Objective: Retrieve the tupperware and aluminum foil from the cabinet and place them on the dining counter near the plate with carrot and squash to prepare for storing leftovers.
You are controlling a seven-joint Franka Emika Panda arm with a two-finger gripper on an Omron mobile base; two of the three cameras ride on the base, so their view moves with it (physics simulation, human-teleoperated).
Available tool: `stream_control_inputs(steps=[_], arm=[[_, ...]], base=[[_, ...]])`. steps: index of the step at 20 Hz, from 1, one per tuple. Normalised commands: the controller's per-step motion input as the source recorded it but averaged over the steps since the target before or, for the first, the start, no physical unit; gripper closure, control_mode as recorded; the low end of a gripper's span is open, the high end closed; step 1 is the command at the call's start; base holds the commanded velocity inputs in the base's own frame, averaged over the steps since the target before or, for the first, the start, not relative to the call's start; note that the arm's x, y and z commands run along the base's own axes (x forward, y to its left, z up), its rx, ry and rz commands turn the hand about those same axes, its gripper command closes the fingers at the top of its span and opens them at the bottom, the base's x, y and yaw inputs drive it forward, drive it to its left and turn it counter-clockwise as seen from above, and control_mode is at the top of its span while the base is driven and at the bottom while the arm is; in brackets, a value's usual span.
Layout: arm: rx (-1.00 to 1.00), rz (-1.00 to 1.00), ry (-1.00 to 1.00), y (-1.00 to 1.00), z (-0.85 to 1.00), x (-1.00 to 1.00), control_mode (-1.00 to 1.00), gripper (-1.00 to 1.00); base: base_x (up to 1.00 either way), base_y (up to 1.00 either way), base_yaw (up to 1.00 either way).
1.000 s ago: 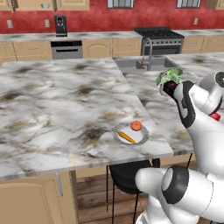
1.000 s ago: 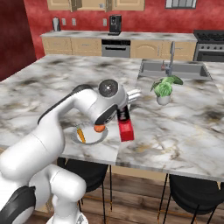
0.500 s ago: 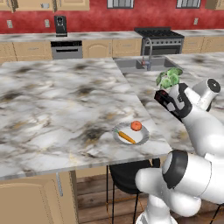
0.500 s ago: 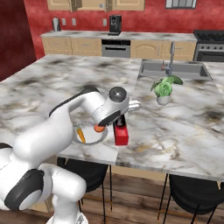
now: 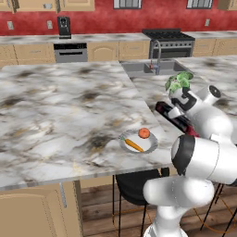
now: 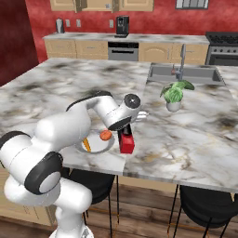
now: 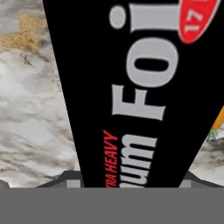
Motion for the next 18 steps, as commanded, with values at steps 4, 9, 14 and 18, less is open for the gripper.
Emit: stream_control_inputs(steps=[4, 9, 14, 18], arm=[[0.08, 0.0, 0.0, 0.0, -0.52, 0.42, -1.0, 1.0], [0.06, 0.0, 0.0, 0.0, -0.52, 0.36, -1.0, 1.0], [0.05, 0.0, 0.0, 0.0, -0.46, 0.33, -1.0, 1.0], [0.04, 0.0, 0.0, 0.0, -0.4, 0.39, -1.0, 1.0]], base=[[0.0, 0.0, 0.0], [0.0, 0.0, 0.0], [0.0, 0.0, 0.0], [0.0, 0.0, 0.0]])
